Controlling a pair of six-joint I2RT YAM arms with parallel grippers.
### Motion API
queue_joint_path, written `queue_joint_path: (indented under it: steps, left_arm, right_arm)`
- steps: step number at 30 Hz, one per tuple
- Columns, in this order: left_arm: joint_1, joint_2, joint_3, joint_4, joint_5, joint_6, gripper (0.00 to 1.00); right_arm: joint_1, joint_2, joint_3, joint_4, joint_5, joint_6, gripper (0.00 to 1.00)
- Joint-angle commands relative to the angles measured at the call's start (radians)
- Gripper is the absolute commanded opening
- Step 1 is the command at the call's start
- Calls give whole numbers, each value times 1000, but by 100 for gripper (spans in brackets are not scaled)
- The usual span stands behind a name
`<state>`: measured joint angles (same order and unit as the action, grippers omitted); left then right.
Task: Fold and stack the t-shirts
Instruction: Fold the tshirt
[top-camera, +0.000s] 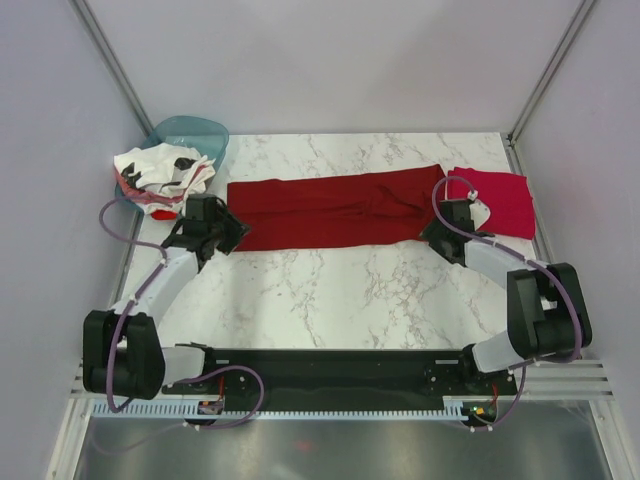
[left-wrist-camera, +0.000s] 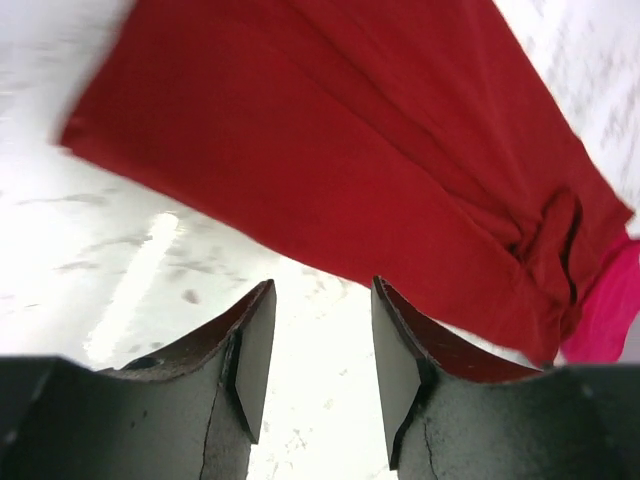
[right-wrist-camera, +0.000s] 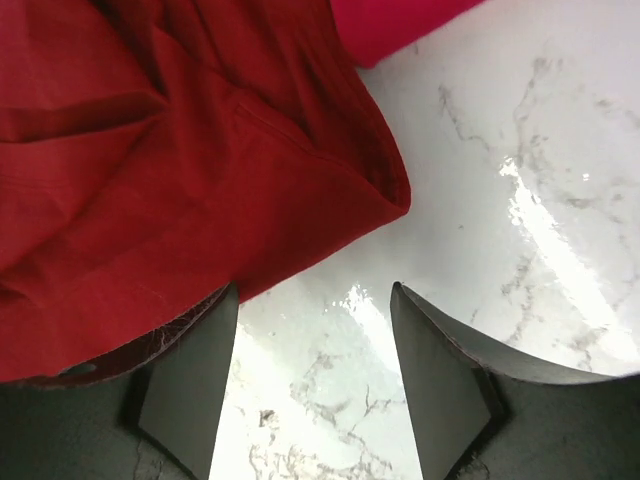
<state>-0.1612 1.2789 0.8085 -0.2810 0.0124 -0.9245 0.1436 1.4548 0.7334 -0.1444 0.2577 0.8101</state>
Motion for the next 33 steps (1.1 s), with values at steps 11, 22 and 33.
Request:
queue_joint_path:
  steps: [11, 22, 33]
  left_arm:
    - [160, 7, -134, -55, -46, -57, 65]
    - [187, 101, -109, -44, -107, -74, 63]
    - [190, 290, -20, -7, -77, -73, 38]
  right_arm:
    - [-10, 157, 31, 137, -15, 80, 55]
    - [-9, 29, 9, 129, 23, 77, 0]
    - [-10, 32, 73, 56, 38, 95, 0]
